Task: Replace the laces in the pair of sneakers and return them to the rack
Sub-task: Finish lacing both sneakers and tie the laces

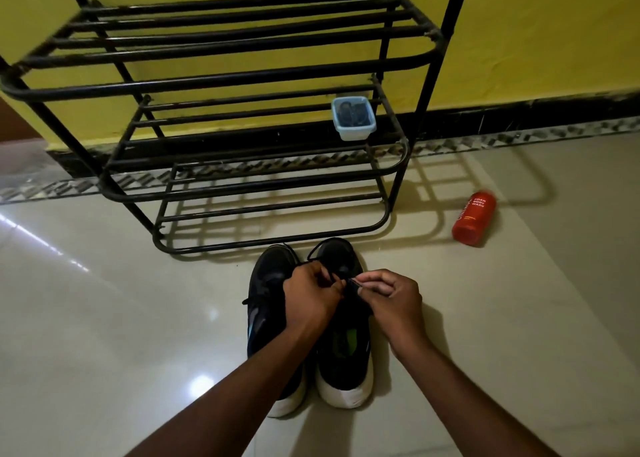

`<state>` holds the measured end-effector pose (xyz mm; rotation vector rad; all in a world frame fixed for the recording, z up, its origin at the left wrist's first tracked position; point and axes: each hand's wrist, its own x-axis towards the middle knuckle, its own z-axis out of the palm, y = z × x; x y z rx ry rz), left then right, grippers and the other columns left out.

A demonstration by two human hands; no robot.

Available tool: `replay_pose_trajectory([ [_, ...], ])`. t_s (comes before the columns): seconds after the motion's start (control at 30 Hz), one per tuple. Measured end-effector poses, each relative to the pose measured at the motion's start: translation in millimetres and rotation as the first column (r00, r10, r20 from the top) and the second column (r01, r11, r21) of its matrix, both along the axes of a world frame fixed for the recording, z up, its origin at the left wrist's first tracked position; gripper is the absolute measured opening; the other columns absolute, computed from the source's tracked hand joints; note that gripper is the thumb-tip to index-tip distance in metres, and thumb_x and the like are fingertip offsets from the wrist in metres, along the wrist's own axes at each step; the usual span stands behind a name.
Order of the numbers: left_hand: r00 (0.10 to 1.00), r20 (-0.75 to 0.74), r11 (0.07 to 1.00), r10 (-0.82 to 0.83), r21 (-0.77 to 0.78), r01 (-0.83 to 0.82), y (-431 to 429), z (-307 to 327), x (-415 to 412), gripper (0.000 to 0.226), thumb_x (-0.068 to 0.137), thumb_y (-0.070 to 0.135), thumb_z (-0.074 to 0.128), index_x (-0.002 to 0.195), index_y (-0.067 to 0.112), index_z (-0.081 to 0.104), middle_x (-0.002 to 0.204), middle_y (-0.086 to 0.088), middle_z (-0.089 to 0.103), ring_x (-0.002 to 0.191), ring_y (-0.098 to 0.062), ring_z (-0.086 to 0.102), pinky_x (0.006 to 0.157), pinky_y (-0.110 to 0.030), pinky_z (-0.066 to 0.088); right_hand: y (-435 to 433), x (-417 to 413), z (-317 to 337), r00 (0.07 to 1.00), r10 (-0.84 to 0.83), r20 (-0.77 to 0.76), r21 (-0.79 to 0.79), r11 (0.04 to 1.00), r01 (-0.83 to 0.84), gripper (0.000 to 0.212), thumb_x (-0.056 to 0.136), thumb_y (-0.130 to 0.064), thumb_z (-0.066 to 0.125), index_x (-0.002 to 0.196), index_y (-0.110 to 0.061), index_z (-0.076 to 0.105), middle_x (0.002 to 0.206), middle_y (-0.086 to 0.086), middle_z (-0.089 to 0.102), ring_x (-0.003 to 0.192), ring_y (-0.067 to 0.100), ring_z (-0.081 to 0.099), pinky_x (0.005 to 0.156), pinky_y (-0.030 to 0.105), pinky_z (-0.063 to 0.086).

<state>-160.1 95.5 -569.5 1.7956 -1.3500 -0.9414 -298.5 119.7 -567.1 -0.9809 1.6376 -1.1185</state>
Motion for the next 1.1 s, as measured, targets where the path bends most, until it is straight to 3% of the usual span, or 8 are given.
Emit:
replay_pose_trajectory([
  [0.23,0.999,-0.014,0.999,-0.044,-0.009,0.044,0.1,3.5,0.1,0.031,0.079,0.014,0.083,0.062,0.024,0.059,0.07,0.005,0.073,0.07,-0.006,0.071,0.072,-0.038,0.063,-0.5,-1.5,3.2,1.0,0.008,-0.014,0.006,1.0,-0.008,0.021,0.08,0.005,0.072,0.081,-0.016,0.077,0.073,-0.002,0.076,0.073,0.01,0.073,0.072,0.029,0.061],
  [0.53,0.992,-0.047,0.991,0.117,0.072,-0.114,-0.1,3.2,-7.9,0.03,0.079,0.021,0.084,0.063,0.019,0.059,0.068,0.004,0.072,0.067,-0.012,0.072,0.07,-0.041,0.063,-1.0,-0.9,3.0,1.0,0.011,-0.027,0.003,1.0,-0.011,0.02,0.08,0.004,0.073,0.081,-0.016,0.077,0.073,-0.003,0.076,0.073,0.009,0.073,0.073,0.03,0.061],
  [0.63,0.996,-0.01,0.995,0.09,0.047,-0.09,1.4,4.0,-7.0,0.031,0.079,0.021,0.083,0.061,0.021,0.059,0.068,0.003,0.071,0.068,-0.011,0.07,0.067,-0.035,0.062,-1.2,-0.5,3.0,1.0,0.002,-0.008,0.004,1.0,-0.002,0.019,0.08,0.004,0.074,0.082,-0.015,0.077,0.074,-0.003,0.076,0.074,0.009,0.074,0.075,0.03,0.062],
  [0.77,0.992,0.124,1.0,-0.027,0.015,0.025,5.6,4.4,-4.8,0.034,0.08,0.02,0.081,0.058,0.024,0.056,0.064,0.005,0.065,0.064,-0.004,0.065,0.056,-0.019,0.048,-0.7,0.0,3.7,1.0,-0.006,0.01,-0.001,1.0,0.006,0.019,0.081,0.004,0.074,0.082,-0.014,0.076,0.075,-0.003,0.076,0.074,0.008,0.073,0.074,0.028,0.061],
  [0.93,0.997,0.067,1.0,-0.023,0.015,0.022,3.1,-0.2,-4.1,0.03,0.08,0.02,0.082,0.063,0.023,0.058,0.07,0.004,0.071,0.071,-0.007,0.07,0.069,-0.036,0.062,-0.1,-0.9,1.4,1.0,0.002,-0.005,-0.011,1.0,-0.002,0.019,0.08,0.004,0.073,0.082,-0.015,0.076,0.074,-0.002,0.076,0.073,0.009,0.073,0.072,0.028,0.061],
  [1.1,0.998,-0.049,0.999,0.035,0.015,-0.035,0.6,1.7,-5.9,0.029,0.077,0.012,0.085,0.078,0.025,0.06,0.073,0.007,0.072,0.07,-0.002,0.07,0.073,-0.033,0.062,-1.2,-1.5,-2.4,0.999,0.017,-0.041,-0.036,0.999,-0.019,0.021,0.08,0.005,0.073,0.082,-0.016,0.075,0.073,-0.003,0.075,0.072,0.007,0.072,0.068,0.02,0.056],
])
